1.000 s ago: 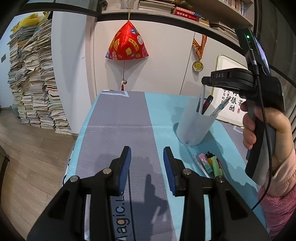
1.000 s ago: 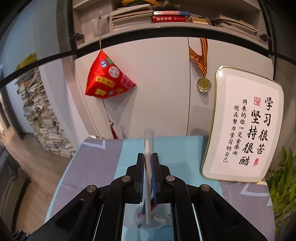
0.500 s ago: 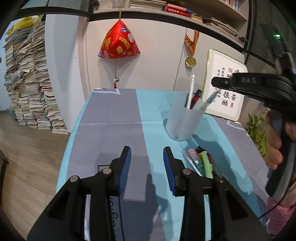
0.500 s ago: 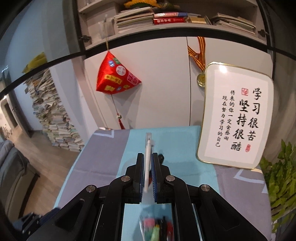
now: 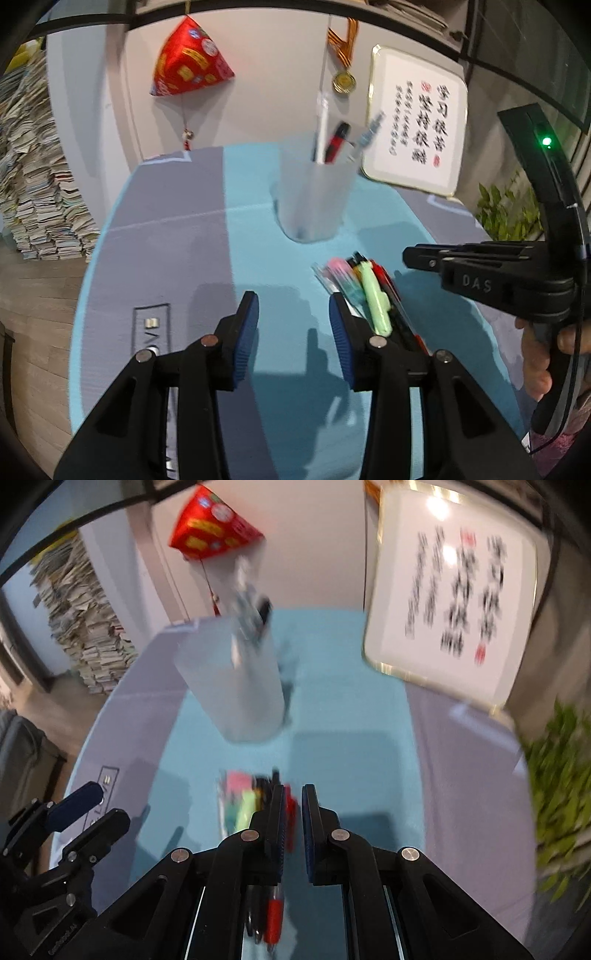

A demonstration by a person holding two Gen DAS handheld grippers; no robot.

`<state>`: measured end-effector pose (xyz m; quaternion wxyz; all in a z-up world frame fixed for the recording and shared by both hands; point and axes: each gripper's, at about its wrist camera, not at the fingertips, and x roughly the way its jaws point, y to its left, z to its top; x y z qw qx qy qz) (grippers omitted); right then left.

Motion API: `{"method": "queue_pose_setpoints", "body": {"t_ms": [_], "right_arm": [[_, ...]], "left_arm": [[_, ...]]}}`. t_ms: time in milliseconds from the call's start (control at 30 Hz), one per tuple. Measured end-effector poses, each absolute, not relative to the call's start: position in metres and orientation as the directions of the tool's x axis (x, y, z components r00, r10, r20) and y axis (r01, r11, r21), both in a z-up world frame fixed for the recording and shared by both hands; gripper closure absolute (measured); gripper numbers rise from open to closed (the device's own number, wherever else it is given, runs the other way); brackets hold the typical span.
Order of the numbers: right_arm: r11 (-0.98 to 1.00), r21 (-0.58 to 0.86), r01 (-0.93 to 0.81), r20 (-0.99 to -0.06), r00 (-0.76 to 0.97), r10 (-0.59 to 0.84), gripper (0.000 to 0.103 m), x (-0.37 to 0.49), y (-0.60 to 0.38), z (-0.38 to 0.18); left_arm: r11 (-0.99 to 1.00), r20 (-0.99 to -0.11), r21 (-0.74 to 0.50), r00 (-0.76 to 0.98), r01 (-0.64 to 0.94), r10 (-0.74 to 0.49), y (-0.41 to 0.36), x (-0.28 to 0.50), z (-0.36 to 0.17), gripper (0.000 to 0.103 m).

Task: Organize stationery
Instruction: 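Grasp a clear pen with the left gripper while the right grasps a red pen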

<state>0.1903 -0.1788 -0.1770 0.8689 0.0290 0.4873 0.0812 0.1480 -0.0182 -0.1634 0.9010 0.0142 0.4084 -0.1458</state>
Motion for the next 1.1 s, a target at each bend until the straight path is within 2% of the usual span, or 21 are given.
{"method": "queue_pose_setpoints", "body": {"t_ms": [400,767,867,1000,1100], "right_arm": [[0.975,0.206,-0.087,-0.844,0.488,0.222,0.095,0.181,-0.202,-0.194],[0.967,0.242,-0.085,-0.838,0.484,0.252,0.095,0.182,-0.212,-0.200],[0.966,0.242,-0.093,-0.839,0.480,0.257,0.095,0.182,-0.211,-0.201],[0.965,0.242,-0.099,-0.842,0.473,0.260,0.095,0.183,-0.207,-0.203],[0.964,0.244,-0.107,-0.844,0.467,0.265,0.095,0.184,-0.206,-0.203]], "left_arm": [[0.944,-0.820,-0.121,0.505,0.306,-0.269,-0.052,0.169,-0.198,0.065],[0.944,-0.845,-0.088,0.478,0.319,-0.240,-0.070,0.176,-0.207,0.066],[0.939,-0.849,-0.102,0.464,0.328,-0.254,-0.067,0.177,-0.207,0.081],[0.937,-0.858,-0.083,0.455,0.338,-0.240,-0.057,0.176,-0.205,0.087],[0.940,-0.868,-0.059,0.448,0.337,-0.215,-0.045,0.174,-0.204,0.087]]}}
